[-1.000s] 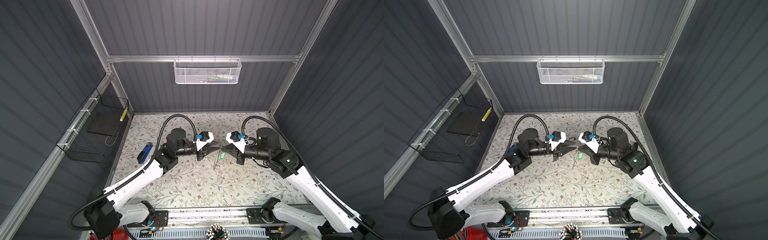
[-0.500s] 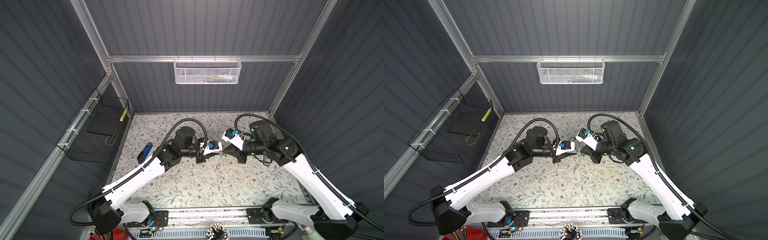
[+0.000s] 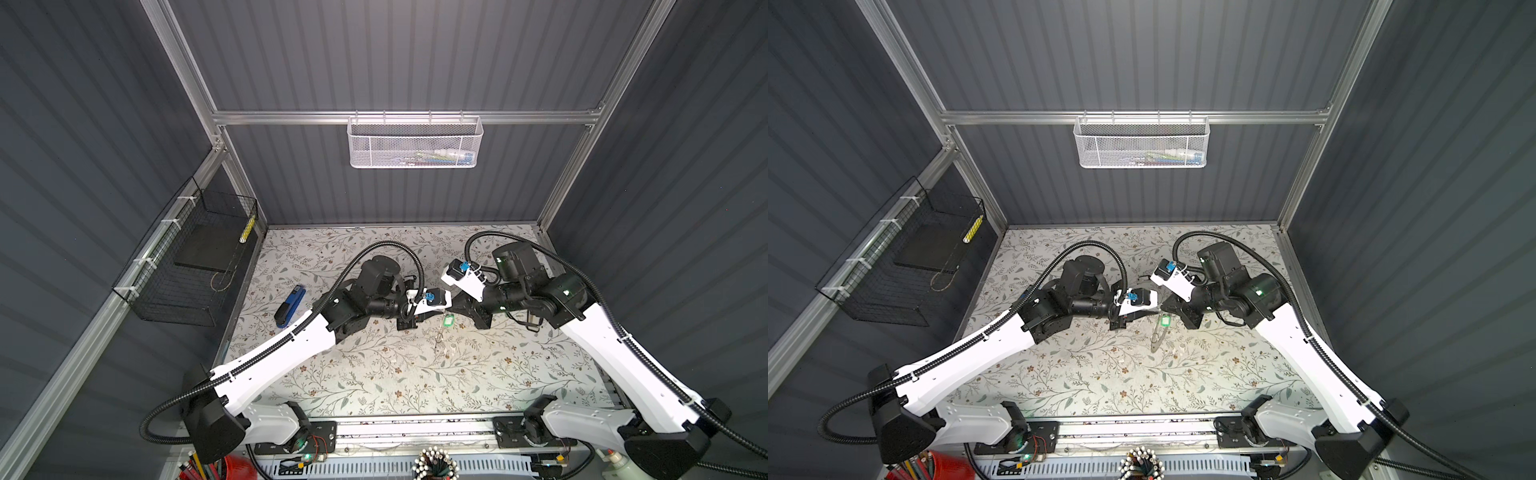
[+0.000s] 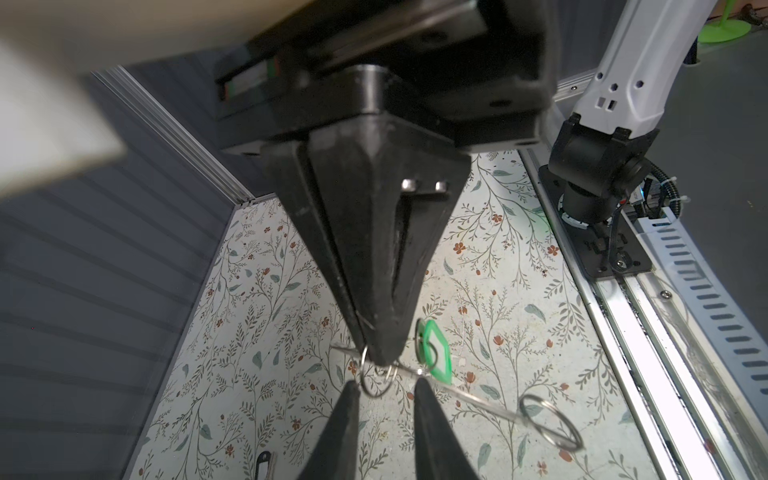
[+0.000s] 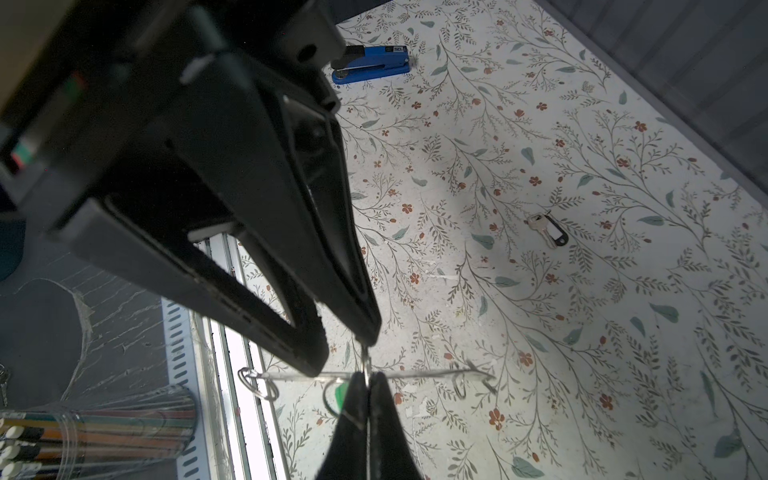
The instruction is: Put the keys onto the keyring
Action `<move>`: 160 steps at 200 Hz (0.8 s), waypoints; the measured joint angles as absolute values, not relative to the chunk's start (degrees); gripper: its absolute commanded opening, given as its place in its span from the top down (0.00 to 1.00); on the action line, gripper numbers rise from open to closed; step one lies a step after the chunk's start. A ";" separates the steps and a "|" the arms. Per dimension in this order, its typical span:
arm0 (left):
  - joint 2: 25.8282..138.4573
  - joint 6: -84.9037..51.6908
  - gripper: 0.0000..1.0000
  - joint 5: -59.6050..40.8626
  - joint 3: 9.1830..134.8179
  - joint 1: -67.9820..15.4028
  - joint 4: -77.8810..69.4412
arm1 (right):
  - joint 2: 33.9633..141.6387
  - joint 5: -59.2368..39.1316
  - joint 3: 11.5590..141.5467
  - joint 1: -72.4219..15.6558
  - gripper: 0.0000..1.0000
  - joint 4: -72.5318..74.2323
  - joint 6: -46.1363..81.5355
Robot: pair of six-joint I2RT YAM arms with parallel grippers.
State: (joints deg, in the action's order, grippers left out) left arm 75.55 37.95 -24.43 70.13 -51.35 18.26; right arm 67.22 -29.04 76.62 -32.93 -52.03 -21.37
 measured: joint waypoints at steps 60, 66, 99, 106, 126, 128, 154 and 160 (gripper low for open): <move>75.85 37.98 0.84 -21.52 70.13 -52.14 17.85 | 67.24 -29.58 76.62 -32.99 1.00 -52.03 -21.23; 75.88 37.95 0.84 -21.39 70.13 -52.21 17.80 | 67.24 -29.61 76.62 -32.99 1.00 -52.03 -21.23; 76.18 37.89 0.90 -21.17 70.13 -52.38 17.65 | 67.44 -29.45 76.62 -33.04 1.00 -52.16 -21.71; 76.38 37.78 0.90 -20.99 70.13 -52.42 17.61 | 67.51 -29.26 76.62 -33.04 0.99 -52.40 -22.00; 76.86 37.76 0.90 -20.97 70.13 -52.51 17.63 | 67.75 -28.77 76.62 -33.15 0.99 -53.17 -22.57; 76.93 37.76 0.90 -20.97 70.13 -52.53 17.65 | 67.77 -28.71 76.62 -33.17 0.99 -53.23 -22.61; 77.49 37.69 0.92 -20.99 70.32 -52.58 17.65 | 67.85 -28.08 76.62 -33.32 0.98 -53.69 -23.27; 77.58 37.63 0.94 -20.99 70.37 -52.58 17.63 | 67.85 -27.97 76.62 -33.32 0.98 -53.71 -23.44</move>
State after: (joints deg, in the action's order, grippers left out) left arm 77.58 37.63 -20.99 70.37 -52.58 17.63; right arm 67.85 -27.97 76.62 -33.32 -53.71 -23.44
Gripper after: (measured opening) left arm 0.087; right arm 0.042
